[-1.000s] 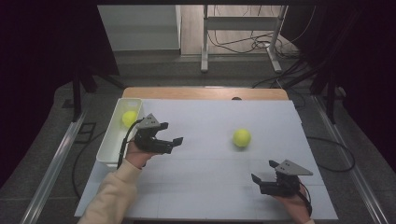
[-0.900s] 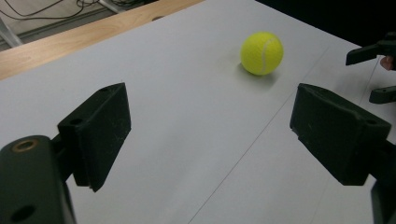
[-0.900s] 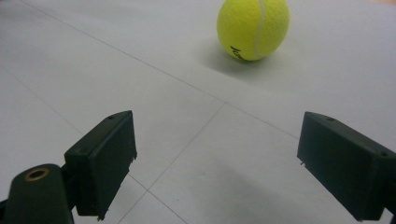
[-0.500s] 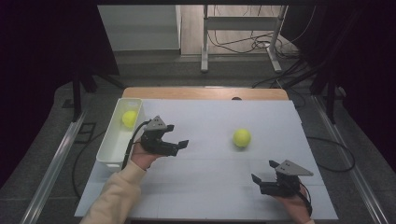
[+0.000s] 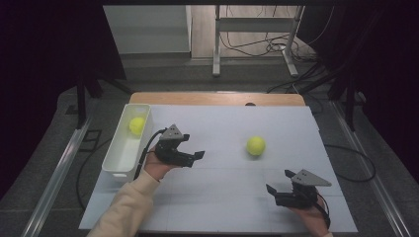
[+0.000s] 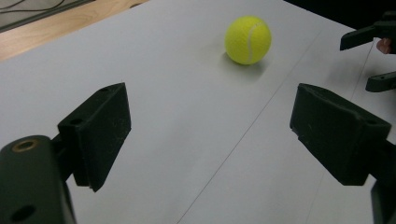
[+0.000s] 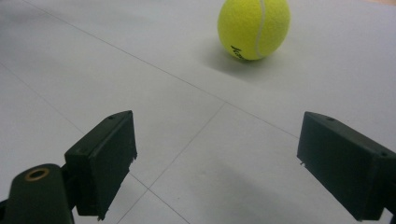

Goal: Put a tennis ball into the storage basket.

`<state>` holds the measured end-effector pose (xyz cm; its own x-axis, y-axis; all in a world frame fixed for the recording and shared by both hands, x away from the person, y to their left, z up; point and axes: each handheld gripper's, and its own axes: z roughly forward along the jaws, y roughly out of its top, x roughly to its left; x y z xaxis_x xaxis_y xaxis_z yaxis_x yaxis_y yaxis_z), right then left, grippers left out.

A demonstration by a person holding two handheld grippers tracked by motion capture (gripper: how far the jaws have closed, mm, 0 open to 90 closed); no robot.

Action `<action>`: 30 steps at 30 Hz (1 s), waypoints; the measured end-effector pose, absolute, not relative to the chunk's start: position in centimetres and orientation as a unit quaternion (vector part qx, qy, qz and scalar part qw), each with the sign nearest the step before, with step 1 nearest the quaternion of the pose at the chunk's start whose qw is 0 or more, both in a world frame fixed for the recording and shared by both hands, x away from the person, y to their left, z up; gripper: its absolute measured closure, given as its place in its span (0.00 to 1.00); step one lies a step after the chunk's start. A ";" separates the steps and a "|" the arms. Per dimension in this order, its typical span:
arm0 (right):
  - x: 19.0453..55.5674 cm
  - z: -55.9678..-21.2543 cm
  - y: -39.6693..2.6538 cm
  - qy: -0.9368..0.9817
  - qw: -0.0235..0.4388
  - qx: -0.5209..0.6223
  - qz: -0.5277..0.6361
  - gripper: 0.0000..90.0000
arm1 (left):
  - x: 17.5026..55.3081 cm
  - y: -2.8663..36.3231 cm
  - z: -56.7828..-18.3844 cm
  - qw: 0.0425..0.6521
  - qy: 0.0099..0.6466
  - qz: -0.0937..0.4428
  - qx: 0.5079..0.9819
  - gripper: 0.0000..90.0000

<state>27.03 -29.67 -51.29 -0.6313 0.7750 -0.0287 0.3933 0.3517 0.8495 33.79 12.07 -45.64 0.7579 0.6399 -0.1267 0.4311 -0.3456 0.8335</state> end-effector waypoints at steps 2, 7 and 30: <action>27.0 -51.3 -29.7 0.792 0.220 0.369 0.434 0.14 | 33.8 11.9 -45.7 0.466 0.329 0.110 0.814 0.15; 27.0 -51.3 -29.7 0.792 0.220 0.368 0.434 0.13 | 33.9 11.5 -45.8 0.466 0.325 0.108 0.816 0.15; 27.0 -51.3 -29.7 0.793 0.219 0.367 0.435 0.14 | 34.4 9.1 -46.6 0.457 0.313 0.094 0.827 0.15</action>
<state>27.03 -29.69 -51.27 -0.6349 0.7721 -0.0280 0.3912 0.3525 0.8501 34.43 9.09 -46.59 0.7867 0.6034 -0.1305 0.4319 -0.3870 0.8147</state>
